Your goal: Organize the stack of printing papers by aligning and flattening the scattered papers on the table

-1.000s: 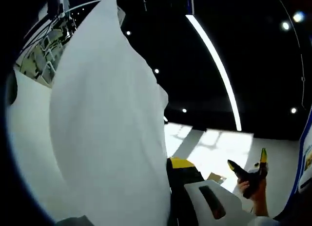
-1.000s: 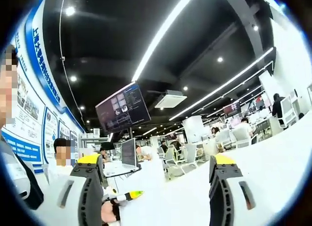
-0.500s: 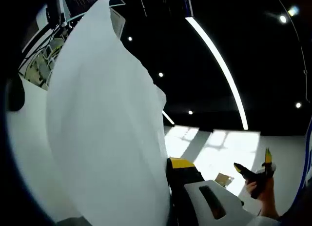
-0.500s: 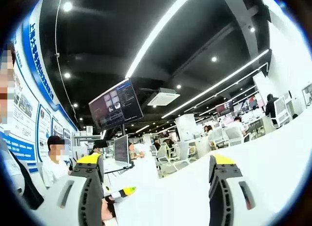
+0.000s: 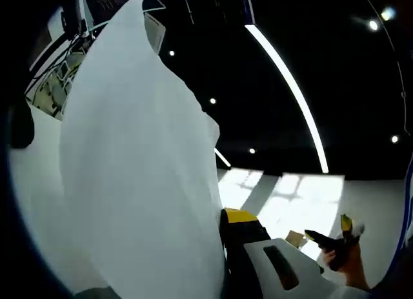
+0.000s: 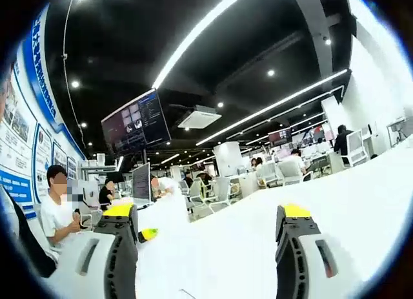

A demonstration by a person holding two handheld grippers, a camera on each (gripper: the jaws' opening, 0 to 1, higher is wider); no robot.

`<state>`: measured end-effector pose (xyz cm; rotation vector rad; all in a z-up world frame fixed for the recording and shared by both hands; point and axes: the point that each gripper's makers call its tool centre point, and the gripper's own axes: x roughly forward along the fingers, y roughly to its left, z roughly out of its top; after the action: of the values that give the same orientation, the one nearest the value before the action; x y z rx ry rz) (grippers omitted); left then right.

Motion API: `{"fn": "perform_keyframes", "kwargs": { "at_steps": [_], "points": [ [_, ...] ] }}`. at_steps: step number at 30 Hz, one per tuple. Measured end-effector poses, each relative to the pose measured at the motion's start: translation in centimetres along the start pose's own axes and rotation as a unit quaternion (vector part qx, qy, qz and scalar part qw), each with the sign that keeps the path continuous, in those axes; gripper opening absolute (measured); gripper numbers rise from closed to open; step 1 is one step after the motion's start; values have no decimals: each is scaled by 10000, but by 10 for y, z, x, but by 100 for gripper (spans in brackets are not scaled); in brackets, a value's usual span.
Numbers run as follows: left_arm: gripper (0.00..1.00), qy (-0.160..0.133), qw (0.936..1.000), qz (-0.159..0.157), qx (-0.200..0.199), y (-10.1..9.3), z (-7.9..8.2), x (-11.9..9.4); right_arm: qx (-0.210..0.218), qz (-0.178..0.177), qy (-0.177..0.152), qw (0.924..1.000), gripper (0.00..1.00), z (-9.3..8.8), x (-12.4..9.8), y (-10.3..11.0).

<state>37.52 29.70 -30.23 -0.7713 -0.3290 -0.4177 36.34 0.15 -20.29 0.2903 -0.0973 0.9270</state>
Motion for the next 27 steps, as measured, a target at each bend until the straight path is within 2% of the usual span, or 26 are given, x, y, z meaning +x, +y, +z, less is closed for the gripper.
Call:
{"fn": "perform_keyframes", "kwargs": {
  "at_steps": [13, 19, 25, 27],
  "points": [
    [6, 76, 9996, -48, 257, -8, -6, 2, 38, -121, 19, 9999, 83, -1, -3, -9],
    [6, 78, 9997, -34, 223, -8, -7, 2, 45, -200, 37, 9998, 83, 0, -8, -11],
    [6, 84, 9997, -6, 243, -7, -7, 3, 25, -309, 10, 9995, 82, 7, -14, -17],
    [6, 170, 9992, 34, 362, -6, -9, 4, -4, -375, -4, 9993, 82, 13, -18, -18]
  ]
}}
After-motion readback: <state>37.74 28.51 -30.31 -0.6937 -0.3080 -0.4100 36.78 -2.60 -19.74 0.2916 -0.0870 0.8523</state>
